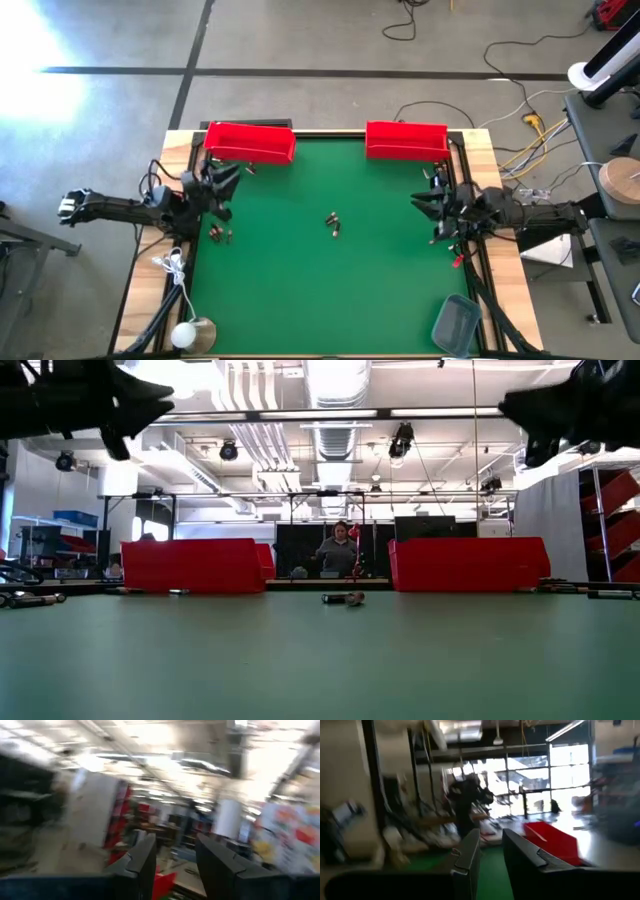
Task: Sort batteries
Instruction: Move the left red bin to the middle of the table
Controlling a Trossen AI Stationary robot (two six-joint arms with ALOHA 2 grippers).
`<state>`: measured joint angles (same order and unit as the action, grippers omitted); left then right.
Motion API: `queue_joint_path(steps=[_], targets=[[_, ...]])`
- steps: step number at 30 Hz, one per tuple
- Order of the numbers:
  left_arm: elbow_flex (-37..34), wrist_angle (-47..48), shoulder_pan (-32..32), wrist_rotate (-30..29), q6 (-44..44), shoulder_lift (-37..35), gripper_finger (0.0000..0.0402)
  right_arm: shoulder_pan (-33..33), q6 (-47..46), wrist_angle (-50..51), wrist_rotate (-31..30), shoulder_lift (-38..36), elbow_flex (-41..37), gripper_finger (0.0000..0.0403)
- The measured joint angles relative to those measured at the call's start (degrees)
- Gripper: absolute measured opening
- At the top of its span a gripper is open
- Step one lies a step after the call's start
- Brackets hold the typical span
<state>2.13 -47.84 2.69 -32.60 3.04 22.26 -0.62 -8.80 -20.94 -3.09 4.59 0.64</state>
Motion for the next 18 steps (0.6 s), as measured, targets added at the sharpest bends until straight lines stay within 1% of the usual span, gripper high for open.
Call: queue_joint_path(steps=[2,3,5,7,9,10,12,15,16,18], targets=[[0.0,-0.5,-0.1,-1.6,2.4,0.8,0.0117,0.0,-14.3,-2.4,0.2,0.0,0.0,0.008],[0.4,-0.5,-0.2,-1.7,2.6,1.5,0.0117,0.0,-19.3,-2.8,0.1,0.0,0.0,0.0081],[2.0,-0.4,-0.6,-2.4,2.5,2.8,0.0117,0.0,-21.3,-4.4,0.0,0.2,0.0,0.0083],[4.9,-0.2,-1.3,-5.0,2.5,4.6,0.0117,0.0,-21.4,-7.5,0.1,0.9,0.0,0.0086],[9.2,4.2,-2.4,-6.5,2.0,6.3,0.0117,0.4,-21.5,-12.1,0.0,2.8,0.0,0.0088],[12.1,9.7,-3.4,-6.5,1.5,7.0,0.0117,0.9,-21.1,-14.6,0.1,4.1,0.0,0.0089],[18.9,26.4,-6.7,-6.2,2.2,8.5,0.0117,2.1,-19.5,-20.2,0.0,7.7,0.0,0.0089],[28.0,50.8,-14.2,-4.2,7.4,13.1,0.0117,4.2,-15.0,-30.3,0.0,15.3,0.0,0.0083],[29.7,56.5,-17.1,-2.1,8.2,14.7,0.0117,4.8,-13.5,-33.9,0.0,18.3,0.0,0.008],[31.3,62.2,-22.7,3.0,8.1,17.5,0.0119,5.9,-10.6,-40.7,0.0,25.1,0.1,0.0075]])
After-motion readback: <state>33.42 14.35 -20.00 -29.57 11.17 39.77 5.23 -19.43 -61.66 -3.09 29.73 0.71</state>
